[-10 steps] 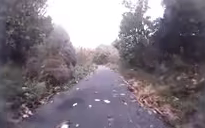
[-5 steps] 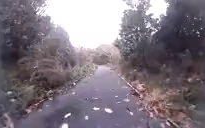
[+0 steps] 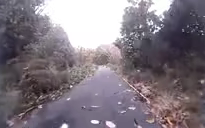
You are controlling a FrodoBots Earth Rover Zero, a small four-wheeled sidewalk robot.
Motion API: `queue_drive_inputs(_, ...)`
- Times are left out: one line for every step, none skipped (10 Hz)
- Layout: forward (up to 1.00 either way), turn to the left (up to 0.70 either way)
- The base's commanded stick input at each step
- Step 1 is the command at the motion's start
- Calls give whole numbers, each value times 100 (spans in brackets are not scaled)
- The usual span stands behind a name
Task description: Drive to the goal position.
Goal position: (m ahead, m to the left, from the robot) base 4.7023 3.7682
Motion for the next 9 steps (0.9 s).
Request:
queue_drive_inputs(70,0)
queue_drive_inputs(70,0)
queue_drive_inputs(70,0)
queue_drive_inputs(70,0)
queue_drive_inputs(70,0)
queue_drive_inputs(70,0)
queue_drive_inputs(70,0)
queue_drive_inputs(70,0)
queue_drive_inputs(70,0)
